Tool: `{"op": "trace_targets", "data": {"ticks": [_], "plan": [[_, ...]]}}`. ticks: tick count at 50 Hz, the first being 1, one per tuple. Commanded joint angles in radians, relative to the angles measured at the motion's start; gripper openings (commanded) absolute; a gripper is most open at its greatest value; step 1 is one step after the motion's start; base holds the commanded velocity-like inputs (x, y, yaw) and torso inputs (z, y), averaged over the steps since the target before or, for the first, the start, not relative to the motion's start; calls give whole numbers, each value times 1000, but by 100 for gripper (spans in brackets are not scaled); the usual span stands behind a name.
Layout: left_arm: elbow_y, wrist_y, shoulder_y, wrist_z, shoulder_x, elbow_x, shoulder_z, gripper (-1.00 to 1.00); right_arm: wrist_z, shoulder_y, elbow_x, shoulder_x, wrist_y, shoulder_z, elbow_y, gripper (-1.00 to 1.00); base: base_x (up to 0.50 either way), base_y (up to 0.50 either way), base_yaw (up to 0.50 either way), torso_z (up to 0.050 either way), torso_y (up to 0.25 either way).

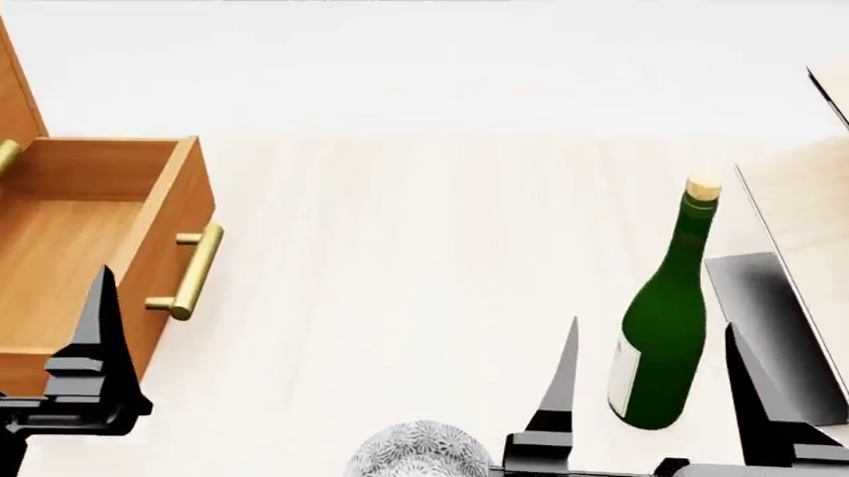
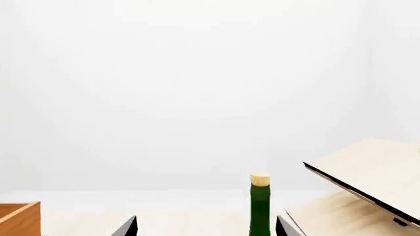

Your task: Put the bowl on top of the cabinet.

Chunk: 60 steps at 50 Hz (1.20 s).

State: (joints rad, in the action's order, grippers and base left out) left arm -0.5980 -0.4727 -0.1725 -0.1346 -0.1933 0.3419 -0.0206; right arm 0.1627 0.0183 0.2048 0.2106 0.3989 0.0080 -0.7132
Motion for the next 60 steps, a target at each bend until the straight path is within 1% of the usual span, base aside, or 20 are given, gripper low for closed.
{"op": "trace_targets", "data": {"ticks": [1, 20, 23, 26, 28, 33, 60], "plan": [[-28, -19, -4, -7, -14, 18, -1, 100, 18, 1, 21, 22, 29, 11, -62, 100, 500, 0, 0, 0, 0], [-41, 1, 5, -16, -26, 29, 6, 100, 37, 3, 41, 44, 36, 14, -92, 100, 500, 0, 0, 0, 1], [-41, 9, 4, -4, -26, 59, -6, 100, 37, 1, 53, 43, 31, 18, -94, 100, 500, 0, 0, 0, 0], [-40, 11, 3, 3, -23, 102, -29, 100, 52, -6, 37, 37, 6, 23, -87, 100, 500, 0, 0, 45, 0], [-40, 12, 2, 1, -25, 104, -27, 100, 54, -6, 38, 39, 5, 22, -86, 100, 500, 0, 0, 50, 0], [-47, -22, -11, -10, -28, 154, -51, 100, 62, -9, 30, 44, 7, 12, -87, 100, 16, 0, 0, 50, 0], [-46, -15, -5, -34, -54, 194, -46, 100, 74, -23, 36, 69, -17, -1, -85, 100, 0, 0, 0, 50, 0]]}}
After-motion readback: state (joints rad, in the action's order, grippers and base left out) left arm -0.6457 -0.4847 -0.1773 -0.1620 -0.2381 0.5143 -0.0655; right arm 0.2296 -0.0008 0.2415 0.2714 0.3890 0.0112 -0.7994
